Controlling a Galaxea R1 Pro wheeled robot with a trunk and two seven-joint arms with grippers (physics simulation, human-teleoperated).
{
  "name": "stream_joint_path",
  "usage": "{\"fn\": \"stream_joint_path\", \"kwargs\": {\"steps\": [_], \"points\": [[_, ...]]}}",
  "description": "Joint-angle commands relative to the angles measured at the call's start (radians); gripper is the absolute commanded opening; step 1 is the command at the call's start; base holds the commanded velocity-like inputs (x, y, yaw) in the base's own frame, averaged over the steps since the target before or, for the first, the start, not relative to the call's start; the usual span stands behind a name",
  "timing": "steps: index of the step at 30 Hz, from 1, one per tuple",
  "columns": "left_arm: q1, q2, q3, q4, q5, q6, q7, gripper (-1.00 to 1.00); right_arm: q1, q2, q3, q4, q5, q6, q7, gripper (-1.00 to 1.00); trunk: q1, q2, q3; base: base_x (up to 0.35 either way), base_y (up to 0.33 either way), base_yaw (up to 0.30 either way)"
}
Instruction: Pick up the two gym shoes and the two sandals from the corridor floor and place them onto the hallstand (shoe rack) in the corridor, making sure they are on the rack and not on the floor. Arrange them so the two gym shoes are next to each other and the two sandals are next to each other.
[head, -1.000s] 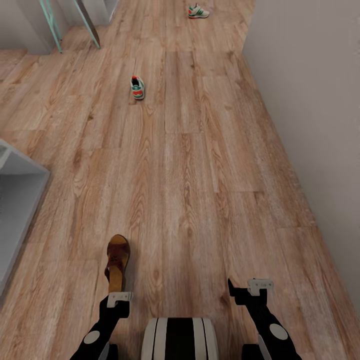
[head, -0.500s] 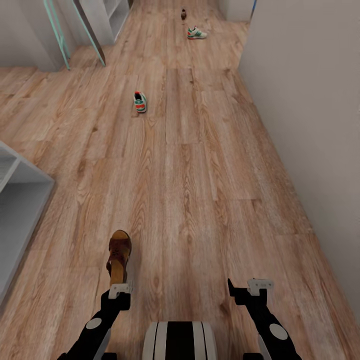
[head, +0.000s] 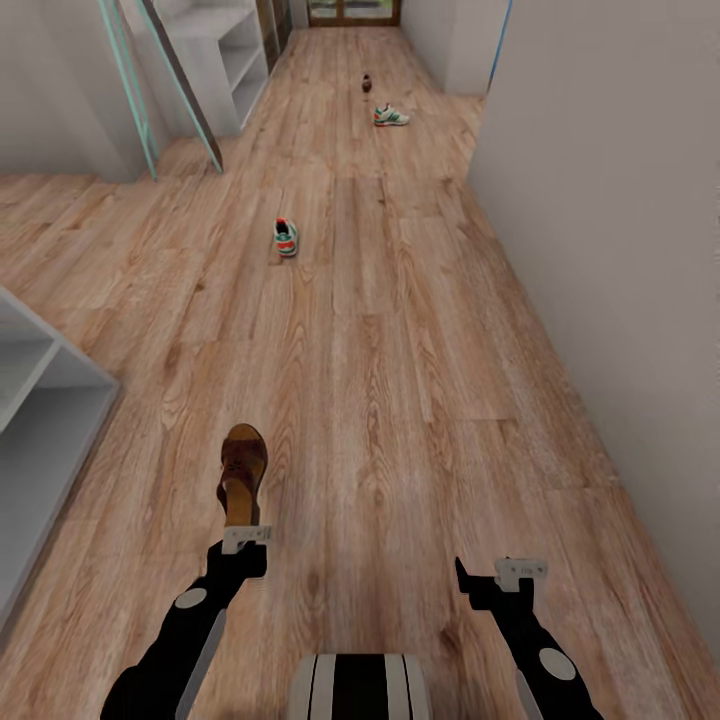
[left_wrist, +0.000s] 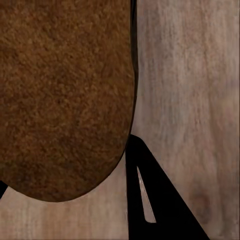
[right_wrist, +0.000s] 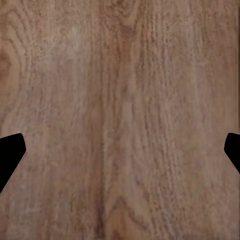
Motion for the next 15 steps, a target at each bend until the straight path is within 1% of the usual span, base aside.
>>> {"fn": "stream_joint_path", "kwargs": {"steps": [1,4,15], "points": [[0.0,0.0,0.0,-0.008,0.0,0.007,0.0,-1.0,0.0,0.0,0.001,-0.001,0.0,0.005,0.0,1.0,0.0,0.0,0.005,0.0,0.0,0.0],[0.001,0.001,-0.001,-0.024,0.001,0.012,0.0,-1.0,0.0,0.0,0.001,-0.001,0.001,0.005,0.0,1.0,-0.002,0.001,0.022,0.0,0.0,0.0],[0.001,0.002,-0.003,-0.03,0.002,0.017,0.001,-1.0,0.0,0.0,0.0,-0.001,0.007,0.005,-0.001,1.0,-0.007,0.003,0.082,0.0,0.0,0.0]]}}
